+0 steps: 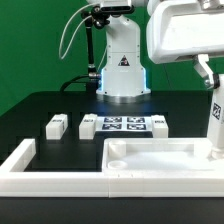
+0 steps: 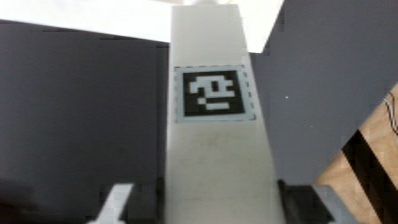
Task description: Assemble desk
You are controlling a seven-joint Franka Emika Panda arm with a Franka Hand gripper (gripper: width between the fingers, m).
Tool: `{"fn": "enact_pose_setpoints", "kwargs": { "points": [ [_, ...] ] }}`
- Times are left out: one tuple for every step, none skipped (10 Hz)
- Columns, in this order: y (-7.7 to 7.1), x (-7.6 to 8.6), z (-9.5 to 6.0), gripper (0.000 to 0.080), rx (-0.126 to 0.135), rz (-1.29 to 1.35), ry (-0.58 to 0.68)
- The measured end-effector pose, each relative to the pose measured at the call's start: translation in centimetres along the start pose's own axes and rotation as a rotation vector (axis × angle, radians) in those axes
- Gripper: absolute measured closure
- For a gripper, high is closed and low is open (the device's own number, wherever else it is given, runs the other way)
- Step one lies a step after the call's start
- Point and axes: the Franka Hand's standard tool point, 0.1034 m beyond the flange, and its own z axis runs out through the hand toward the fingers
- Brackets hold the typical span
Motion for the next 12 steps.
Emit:
{"fn": "enact_pose_setpoints", "kwargs": {
  "points": [
    [0.0, 0.0, 0.0, 0.0509, 0.0, -0.001, -0.001],
    [-0.1, -0.1, 0.1, 0.0509, 0.001, -0.001, -0.002],
    [-0.1, -0.1, 0.1, 0.0509, 0.001, -0.001, -0.002],
    [-0.1, -0.2, 0.2, 0.0509, 0.001, -0.001, 0.003],
    [-0.3, -0.6, 0.7, 0.0509, -0.001, -0.003, 0.044],
    [-0.9, -1.2, 1.1, 0.0509, 0.004, -0.008, 0.036],
    [-1.2, -1.2, 1.2, 0.0509, 0.006, -0.011, 0.038],
    [-1.3, -1.2, 1.2, 0.0509, 0.007, -0.013, 0.041],
    [-1.5, -1.2, 1.2, 0.0509, 0.008, -0.015, 0.041],
    [-1.6, -1.2, 1.2, 0.0509, 0.009, -0.017, 0.041],
    [-1.6, -1.2, 1.2, 0.0509, 0.009, -0.019, 0.04],
    [-1.4, -1.3, 1.1, 0.0509, 0.007, -0.024, 0.039]
  ]
}}
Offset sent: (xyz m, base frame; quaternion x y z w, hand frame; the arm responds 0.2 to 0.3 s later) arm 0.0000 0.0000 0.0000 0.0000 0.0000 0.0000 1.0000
